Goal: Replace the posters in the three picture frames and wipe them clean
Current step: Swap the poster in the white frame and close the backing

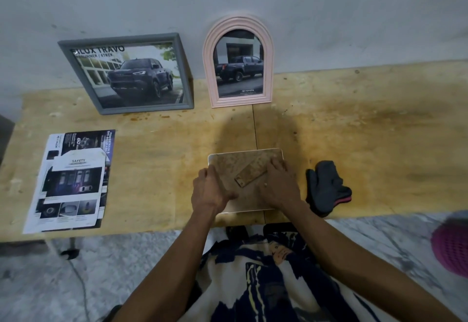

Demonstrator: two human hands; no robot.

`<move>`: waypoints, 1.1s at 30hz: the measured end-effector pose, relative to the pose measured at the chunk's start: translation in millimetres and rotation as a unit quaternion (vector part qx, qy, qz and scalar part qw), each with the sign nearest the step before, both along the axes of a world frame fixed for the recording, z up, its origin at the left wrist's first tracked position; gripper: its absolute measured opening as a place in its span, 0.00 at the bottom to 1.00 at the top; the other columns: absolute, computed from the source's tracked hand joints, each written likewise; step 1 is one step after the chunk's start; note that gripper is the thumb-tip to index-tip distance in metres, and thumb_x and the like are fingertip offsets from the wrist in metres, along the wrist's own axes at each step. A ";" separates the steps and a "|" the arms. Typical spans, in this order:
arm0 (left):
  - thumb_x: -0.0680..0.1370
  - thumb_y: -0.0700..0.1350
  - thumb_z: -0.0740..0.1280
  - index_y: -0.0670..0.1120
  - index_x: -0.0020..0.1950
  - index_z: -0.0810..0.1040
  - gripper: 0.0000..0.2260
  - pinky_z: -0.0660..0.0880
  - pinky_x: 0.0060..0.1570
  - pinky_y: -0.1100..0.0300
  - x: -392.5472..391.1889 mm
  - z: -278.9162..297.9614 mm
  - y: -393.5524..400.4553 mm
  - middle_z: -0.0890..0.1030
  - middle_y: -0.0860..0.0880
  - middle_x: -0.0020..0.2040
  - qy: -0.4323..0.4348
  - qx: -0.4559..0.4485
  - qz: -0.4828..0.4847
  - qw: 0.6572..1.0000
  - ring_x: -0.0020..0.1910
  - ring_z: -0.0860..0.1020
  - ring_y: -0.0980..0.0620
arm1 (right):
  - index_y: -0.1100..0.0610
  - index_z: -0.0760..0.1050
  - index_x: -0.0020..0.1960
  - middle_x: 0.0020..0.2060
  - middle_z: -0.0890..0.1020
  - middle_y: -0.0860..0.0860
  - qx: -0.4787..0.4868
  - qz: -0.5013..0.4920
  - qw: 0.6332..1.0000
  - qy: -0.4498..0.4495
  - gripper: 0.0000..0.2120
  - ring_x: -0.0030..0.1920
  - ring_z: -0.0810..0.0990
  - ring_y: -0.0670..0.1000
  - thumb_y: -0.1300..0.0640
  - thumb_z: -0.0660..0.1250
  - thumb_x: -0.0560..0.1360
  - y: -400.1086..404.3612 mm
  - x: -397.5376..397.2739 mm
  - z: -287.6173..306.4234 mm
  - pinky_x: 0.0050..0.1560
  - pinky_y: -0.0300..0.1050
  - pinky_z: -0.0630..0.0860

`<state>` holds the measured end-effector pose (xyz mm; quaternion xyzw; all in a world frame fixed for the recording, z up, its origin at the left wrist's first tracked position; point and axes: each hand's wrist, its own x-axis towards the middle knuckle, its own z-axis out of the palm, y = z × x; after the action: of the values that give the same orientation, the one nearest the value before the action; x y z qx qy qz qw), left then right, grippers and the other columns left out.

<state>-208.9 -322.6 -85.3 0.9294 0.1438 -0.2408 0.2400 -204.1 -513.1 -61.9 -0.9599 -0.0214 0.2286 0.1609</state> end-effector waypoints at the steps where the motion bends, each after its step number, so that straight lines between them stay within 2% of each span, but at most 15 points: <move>1: 0.62 0.60 0.80 0.48 0.74 0.62 0.47 0.77 0.51 0.46 -0.8 -0.3 -0.5 0.69 0.46 0.67 0.007 0.005 -0.005 1.000 0.64 0.71 0.42 | 0.61 0.57 0.76 0.78 0.56 0.55 -0.013 0.017 1.000 -0.003 0.30 0.77 0.49 0.56 0.50 0.59 0.79 1.0 -2.3 0.7 0.76 0.50 0.42; 3: 0.60 0.60 0.81 0.48 0.75 0.60 0.50 0.76 0.50 0.47 -2.3 0.4 -2.3 0.67 0.47 0.68 0.014 0.020 -0.018 1.000 0.65 0.69 0.42 | 0.58 0.52 0.78 0.79 0.53 0.53 -0.018 0.015 1.000 0.016 0.34 0.78 0.45 0.57 0.48 0.60 0.78 0.3 -3.7 -5.3 0.76 0.52 0.41; 6: 0.61 0.59 0.82 0.46 0.77 0.56 0.53 0.74 0.50 0.49 -2.2 2.5 -5.9 0.65 0.46 0.69 0.026 0.042 -0.037 0.998 0.66 0.66 0.42 | 0.52 0.47 0.79 0.79 0.49 0.49 -0.026 0.009 0.998 0.051 0.38 0.78 0.41 0.57 0.42 0.60 0.77 -4.1 -2.9 -18.9 0.77 0.57 0.48; 9: 0.63 0.59 0.81 0.44 0.77 0.55 0.53 0.74 0.53 0.49 0.6 3.1 -7.3 0.63 0.45 0.70 0.039 0.051 -0.049 0.997 0.67 0.65 0.42 | 0.49 0.47 0.79 0.79 0.48 0.46 -0.041 0.020 0.997 0.063 0.37 0.78 0.42 0.56 0.41 0.59 0.76 -9.9 0.1 -21.9 0.74 0.59 0.55; 13: 0.64 0.59 0.80 0.43 0.78 0.54 0.52 0.75 0.52 0.48 4.3 6.7 -8.7 0.62 0.45 0.71 0.058 0.064 -0.059 0.995 0.68 0.64 0.42 | 0.49 0.49 0.79 0.79 0.51 0.46 -0.065 0.049 0.995 0.057 0.37 0.78 0.42 0.54 0.39 0.60 0.76 -12.0 7.4 -17.4 0.73 0.60 0.56; 16: 0.64 0.57 0.81 0.43 0.78 0.54 0.52 0.75 0.52 0.47 4.5 9.3 -10.5 0.61 0.44 0.71 0.054 0.064 -0.060 0.995 0.68 0.64 0.41 | 0.50 0.48 0.79 0.79 0.50 0.46 -0.059 0.076 0.993 0.076 0.41 0.78 0.41 0.53 0.40 0.64 0.74 -18.5 11.0 -14.2 0.74 0.60 0.54; 20: 0.65 0.55 0.81 0.51 0.76 0.56 0.48 0.76 0.50 0.46 -1.5 8.9 -7.7 0.63 0.45 0.68 0.035 0.044 -0.062 0.997 0.66 0.65 0.41 | 0.49 0.43 0.80 0.79 0.45 0.47 -0.047 0.141 0.984 0.100 0.48 0.78 0.40 0.52 0.45 0.72 0.71 -39.2 14.1 -14.8 0.73 0.61 0.57; 23: 0.65 0.54 0.81 0.52 0.76 0.58 0.46 0.76 0.52 0.45 0.3 6.4 -0.6 0.63 0.45 0.68 0.040 0.039 -0.081 0.995 0.66 0.65 0.41 | 0.50 0.43 0.80 0.79 0.42 0.46 -0.050 0.154 0.983 0.091 0.47 0.78 0.39 0.50 0.48 0.72 0.73 -48.0 10.1 -17.0 0.74 0.59 0.57; 27: 0.64 0.47 0.82 0.51 0.77 0.58 0.48 0.74 0.58 0.45 6.6 3.6 15.2 0.61 0.44 0.69 0.065 0.018 -0.123 0.990 0.64 0.67 0.39 | 0.49 0.44 0.79 0.79 0.41 0.45 -0.076 0.156 0.982 0.075 0.47 0.78 0.38 0.51 0.49 0.72 0.72 -45.7 8.2 -19.7 0.73 0.59 0.59; 33: 0.63 0.40 0.81 0.52 0.77 0.61 0.47 0.76 0.56 0.47 3.8 1.6 14.7 0.64 0.45 0.68 0.037 -0.008 -0.085 0.996 0.62 0.70 0.41 | 0.50 0.48 0.79 0.79 0.44 0.46 -0.092 0.141 0.982 0.081 0.45 0.78 0.42 0.53 0.51 0.73 0.72 -34.8 11.5 -17.6 0.73 0.61 0.59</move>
<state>-205.1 -307.9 -83.6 0.9267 0.0711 -0.2961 0.2201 -192.7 -547.9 -79.5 -0.9364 -0.1223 0.3265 0.0391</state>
